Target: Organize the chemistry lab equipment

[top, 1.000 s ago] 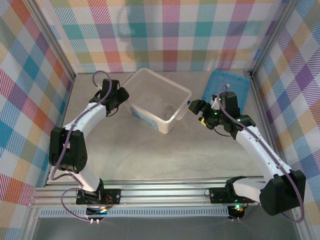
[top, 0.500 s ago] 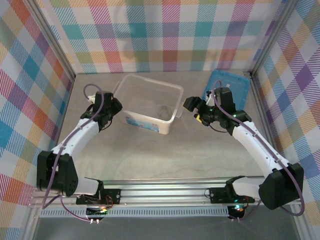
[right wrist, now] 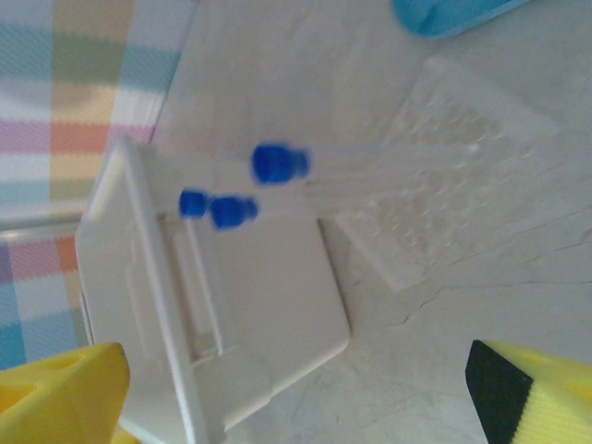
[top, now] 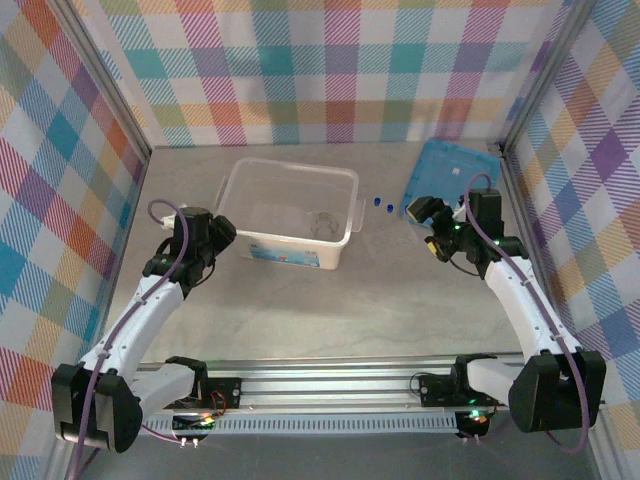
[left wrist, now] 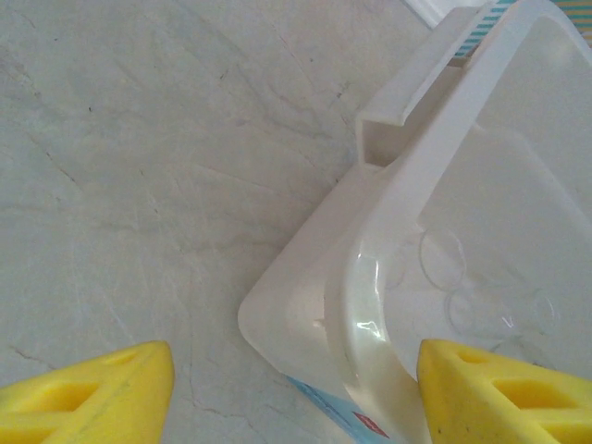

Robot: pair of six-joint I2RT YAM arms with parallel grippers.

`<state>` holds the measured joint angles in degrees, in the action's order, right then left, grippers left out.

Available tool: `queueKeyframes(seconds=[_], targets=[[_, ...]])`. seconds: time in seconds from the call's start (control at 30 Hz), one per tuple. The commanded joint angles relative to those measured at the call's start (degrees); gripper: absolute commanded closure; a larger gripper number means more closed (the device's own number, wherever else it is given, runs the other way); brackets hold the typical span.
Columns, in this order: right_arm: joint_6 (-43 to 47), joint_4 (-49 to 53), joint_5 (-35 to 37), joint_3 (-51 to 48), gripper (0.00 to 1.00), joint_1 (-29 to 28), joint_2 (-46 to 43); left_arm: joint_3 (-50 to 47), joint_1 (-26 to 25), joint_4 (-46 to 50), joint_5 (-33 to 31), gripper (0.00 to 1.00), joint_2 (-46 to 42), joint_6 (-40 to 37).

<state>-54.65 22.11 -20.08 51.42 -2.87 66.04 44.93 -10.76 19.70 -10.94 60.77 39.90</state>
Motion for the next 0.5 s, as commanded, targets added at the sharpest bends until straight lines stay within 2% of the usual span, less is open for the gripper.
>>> queueKeyframes(seconds=[0.0, 0.2, 0.47], targets=[[-0.62, -2.33, -3.96, 0.83, 0.05, 1.73, 2.46, -2.64, 0.45, 4.68, 0.79, 0.31, -0.59, 0.85], [-0.14, -3.45, -2.67, 1.26, 0.05, 3.78, 5.6, -4.08, 0.3, 8.09, 0.33, 0.31, -6.26, 1.68], [-3.57, -10.94, -3.28, -0.13, 0.05, 8.76, 13.01, -7.17, 0.32, 11.06, 0.8, 0.31, -11.72, 2.3]])
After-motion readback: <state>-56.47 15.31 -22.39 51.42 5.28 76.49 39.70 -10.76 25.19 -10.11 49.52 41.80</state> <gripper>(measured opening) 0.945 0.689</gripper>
